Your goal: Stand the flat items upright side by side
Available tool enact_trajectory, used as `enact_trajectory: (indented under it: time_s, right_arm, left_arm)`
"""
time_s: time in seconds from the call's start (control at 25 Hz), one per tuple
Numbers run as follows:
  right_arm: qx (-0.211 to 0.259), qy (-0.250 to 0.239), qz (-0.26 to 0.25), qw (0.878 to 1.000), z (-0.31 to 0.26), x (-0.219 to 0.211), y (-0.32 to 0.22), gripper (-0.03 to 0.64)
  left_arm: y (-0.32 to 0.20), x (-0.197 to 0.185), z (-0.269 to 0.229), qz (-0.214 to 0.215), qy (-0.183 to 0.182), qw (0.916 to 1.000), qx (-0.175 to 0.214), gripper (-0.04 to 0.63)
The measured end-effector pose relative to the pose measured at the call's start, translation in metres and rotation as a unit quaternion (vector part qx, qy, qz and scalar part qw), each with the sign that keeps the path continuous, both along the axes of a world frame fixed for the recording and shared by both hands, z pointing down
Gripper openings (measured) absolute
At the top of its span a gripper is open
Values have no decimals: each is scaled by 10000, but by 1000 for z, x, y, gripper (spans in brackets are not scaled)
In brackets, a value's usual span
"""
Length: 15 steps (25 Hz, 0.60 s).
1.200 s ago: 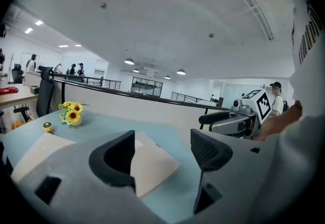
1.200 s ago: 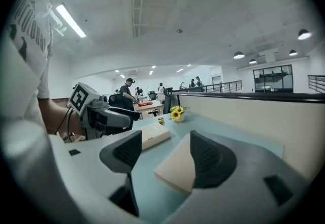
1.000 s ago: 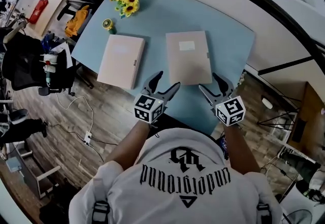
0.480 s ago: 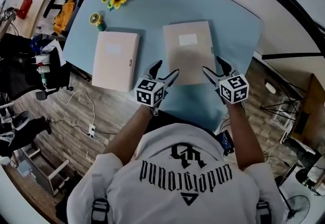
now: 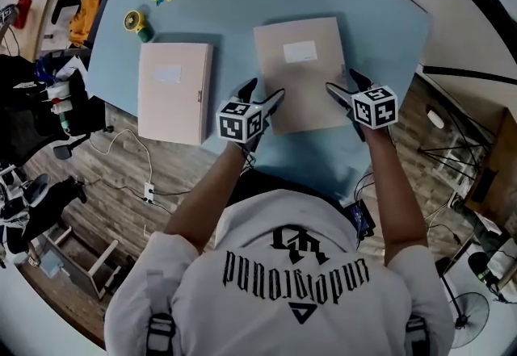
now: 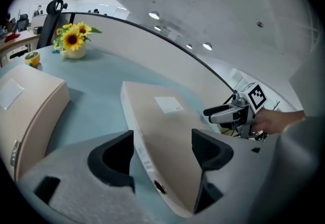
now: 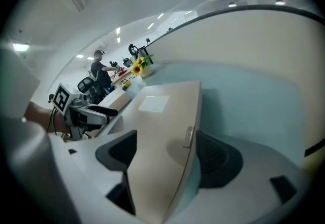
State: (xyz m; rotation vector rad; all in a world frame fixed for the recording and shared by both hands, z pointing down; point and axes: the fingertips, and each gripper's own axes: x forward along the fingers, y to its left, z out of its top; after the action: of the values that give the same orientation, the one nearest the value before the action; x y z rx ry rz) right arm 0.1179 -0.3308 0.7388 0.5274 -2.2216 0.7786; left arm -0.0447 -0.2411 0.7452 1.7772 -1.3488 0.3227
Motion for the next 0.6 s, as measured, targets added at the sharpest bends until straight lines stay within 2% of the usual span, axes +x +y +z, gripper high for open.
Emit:
enact_trajectory:
  time_s: [0.28, 0.48, 0.6]
  right_arm:
    - [-707, 120, 26, 9974, 34, -4, -10, 373]
    - [-974, 148, -15, 9951, 45, -6, -9, 350]
    - [-978, 197, -59, 9950, 46, -7, -8, 344]
  left_arm:
    - [-10, 1, 33, -231, 355, 9979, -493, 370]
    - [-14, 5, 46, -270, 513, 9956, -734, 361]
    - [-15, 8, 46, -217, 506, 9955, -774, 344]
